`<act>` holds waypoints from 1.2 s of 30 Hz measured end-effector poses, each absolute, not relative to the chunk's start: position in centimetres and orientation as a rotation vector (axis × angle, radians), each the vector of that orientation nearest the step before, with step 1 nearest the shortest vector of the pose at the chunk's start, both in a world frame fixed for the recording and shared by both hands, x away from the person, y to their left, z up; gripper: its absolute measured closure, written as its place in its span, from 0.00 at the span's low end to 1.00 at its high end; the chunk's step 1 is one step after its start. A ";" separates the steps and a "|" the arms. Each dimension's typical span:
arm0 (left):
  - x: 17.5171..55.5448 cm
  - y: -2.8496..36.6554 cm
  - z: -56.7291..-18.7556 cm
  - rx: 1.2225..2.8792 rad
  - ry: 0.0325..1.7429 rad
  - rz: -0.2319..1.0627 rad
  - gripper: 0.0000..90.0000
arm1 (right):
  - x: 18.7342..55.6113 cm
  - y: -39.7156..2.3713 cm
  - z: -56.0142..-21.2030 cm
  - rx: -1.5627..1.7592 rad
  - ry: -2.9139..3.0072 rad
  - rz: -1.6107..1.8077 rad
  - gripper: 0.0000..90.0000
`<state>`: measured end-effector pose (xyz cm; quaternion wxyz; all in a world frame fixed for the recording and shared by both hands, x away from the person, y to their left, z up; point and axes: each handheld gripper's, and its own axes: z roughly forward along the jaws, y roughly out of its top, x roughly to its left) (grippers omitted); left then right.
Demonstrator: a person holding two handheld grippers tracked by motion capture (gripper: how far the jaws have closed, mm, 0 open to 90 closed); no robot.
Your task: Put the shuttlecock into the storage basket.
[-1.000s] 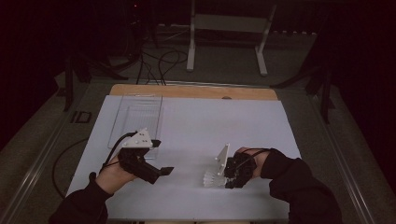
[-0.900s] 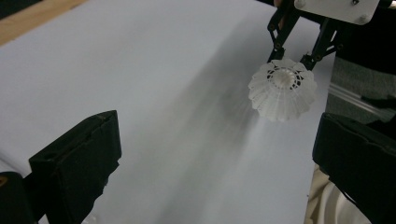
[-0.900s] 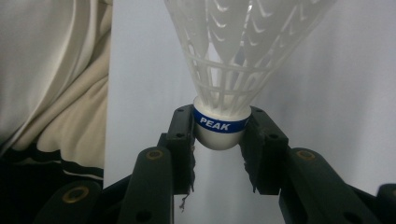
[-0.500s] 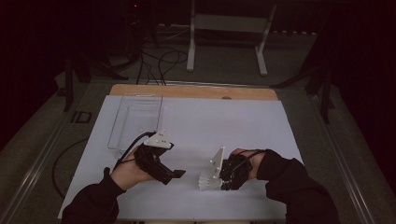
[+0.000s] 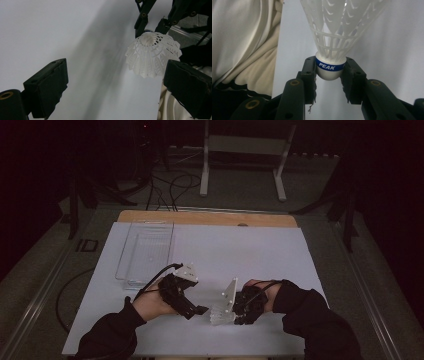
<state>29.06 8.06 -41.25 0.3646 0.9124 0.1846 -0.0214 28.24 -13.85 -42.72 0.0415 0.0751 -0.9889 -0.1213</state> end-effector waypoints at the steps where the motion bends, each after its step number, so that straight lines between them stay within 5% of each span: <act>1: 29.1 7.9 -41.4 2.350 0.469 -0.065 0.07 | 28.2 -13.8 -42.7 0.234 -3.027 -0.378 0.73; 14: 29.7 6.1 -42.6 2.423 0.429 -0.151 0.22 | 27.9 -13.6 -42.5 0.260 -3.032 -0.384 0.73; 36: 29.7 4.7 -43.6 2.419 0.329 -0.287 0.69 | 27.6 -13.2 -42.1 0.290 -3.044 -0.394 0.73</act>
